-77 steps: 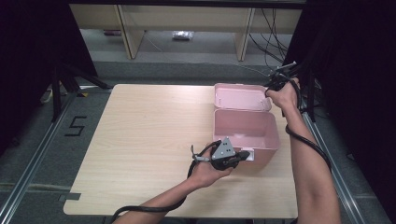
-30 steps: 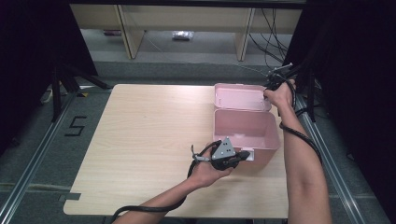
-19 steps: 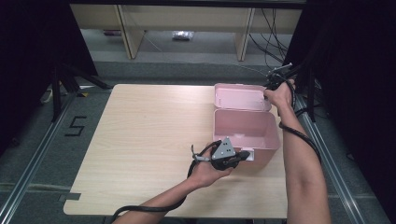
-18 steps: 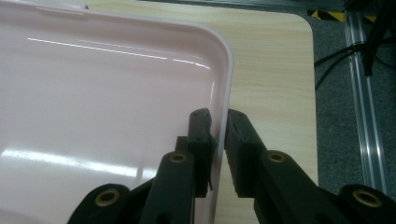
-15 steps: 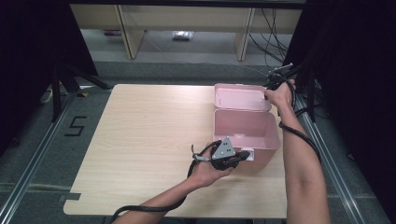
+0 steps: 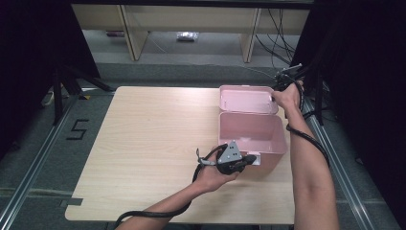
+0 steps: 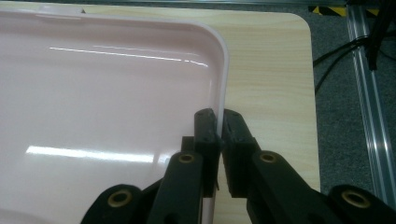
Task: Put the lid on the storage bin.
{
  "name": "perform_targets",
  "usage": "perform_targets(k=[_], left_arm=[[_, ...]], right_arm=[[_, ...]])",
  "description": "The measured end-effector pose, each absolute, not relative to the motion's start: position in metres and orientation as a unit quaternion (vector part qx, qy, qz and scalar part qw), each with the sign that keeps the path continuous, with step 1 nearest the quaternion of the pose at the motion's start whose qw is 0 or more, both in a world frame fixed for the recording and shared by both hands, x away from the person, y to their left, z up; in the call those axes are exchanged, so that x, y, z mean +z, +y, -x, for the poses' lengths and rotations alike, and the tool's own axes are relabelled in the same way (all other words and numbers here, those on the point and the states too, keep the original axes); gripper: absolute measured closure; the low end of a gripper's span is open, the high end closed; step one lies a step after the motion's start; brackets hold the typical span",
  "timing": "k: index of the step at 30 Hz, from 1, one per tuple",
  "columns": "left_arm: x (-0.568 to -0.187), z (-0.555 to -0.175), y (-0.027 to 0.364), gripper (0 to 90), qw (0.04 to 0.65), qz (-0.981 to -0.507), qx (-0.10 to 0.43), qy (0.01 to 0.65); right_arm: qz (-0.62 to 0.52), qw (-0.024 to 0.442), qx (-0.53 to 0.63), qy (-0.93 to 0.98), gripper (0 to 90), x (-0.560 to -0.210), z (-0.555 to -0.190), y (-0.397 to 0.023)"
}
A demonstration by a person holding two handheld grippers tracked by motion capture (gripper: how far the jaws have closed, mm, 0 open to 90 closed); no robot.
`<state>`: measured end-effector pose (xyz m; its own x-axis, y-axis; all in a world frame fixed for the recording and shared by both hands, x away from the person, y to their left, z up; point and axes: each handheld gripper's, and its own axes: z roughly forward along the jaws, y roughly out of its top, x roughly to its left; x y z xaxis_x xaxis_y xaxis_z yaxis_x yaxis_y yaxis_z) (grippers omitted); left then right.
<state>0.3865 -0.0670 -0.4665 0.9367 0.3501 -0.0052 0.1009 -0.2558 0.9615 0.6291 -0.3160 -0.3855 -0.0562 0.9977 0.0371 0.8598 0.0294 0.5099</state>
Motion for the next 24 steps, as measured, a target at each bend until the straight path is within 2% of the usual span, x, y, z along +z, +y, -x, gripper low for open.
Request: perform_targets(k=[24], left_arm=[[-0.465, -0.385, -0.068, 90.0, 0.588, -0.789, 0.092, 0.152]], right_arm=[[-0.678, 0.158, 0.216, 0.684, 87.6, -0.372, -0.623, -0.315]])
